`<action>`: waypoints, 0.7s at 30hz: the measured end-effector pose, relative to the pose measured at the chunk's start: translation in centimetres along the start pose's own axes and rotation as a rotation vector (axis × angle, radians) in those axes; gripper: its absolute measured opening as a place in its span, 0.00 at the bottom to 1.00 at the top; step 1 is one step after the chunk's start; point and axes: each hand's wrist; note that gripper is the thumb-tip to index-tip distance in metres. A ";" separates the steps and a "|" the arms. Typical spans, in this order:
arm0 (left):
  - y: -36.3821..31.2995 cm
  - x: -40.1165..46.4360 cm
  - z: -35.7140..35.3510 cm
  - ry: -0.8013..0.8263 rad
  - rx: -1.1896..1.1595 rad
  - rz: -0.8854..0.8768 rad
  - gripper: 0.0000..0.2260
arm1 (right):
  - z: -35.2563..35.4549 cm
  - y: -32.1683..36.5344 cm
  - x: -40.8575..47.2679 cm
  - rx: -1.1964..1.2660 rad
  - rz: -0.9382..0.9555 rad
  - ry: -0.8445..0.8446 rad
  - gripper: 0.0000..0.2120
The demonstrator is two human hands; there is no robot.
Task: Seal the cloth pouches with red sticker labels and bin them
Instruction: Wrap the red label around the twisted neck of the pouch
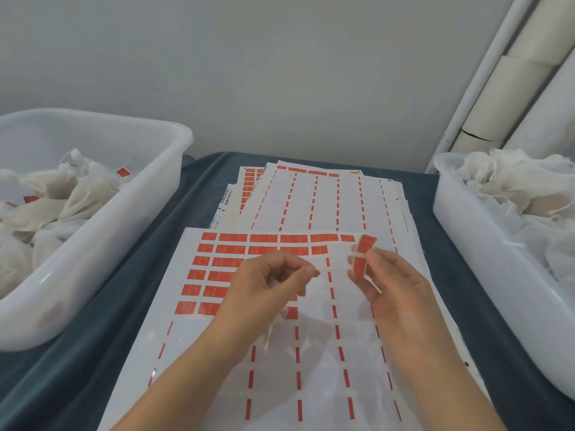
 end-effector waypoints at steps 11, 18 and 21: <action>0.2 0.0 0.0 0.012 0.041 -0.037 0.09 | -0.9 -1.0 -0.3 -0.200 -0.090 0.203 0.16; 0.2 -0.1 -0.2 0.025 0.055 -0.063 0.10 | -0.8 -1.3 -0.1 -0.227 -0.058 0.110 0.12; 0.1 -0.1 -0.2 0.028 0.053 -0.064 0.11 | -0.8 -1.2 -0.1 -0.222 -0.057 0.115 0.14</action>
Point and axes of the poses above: each hand's wrist, its own x-axis towards the middle knuckle, its own z-axis out of the back of the hand, y = z × x, and after that the axes turned 7 degrees about -z, right-handed
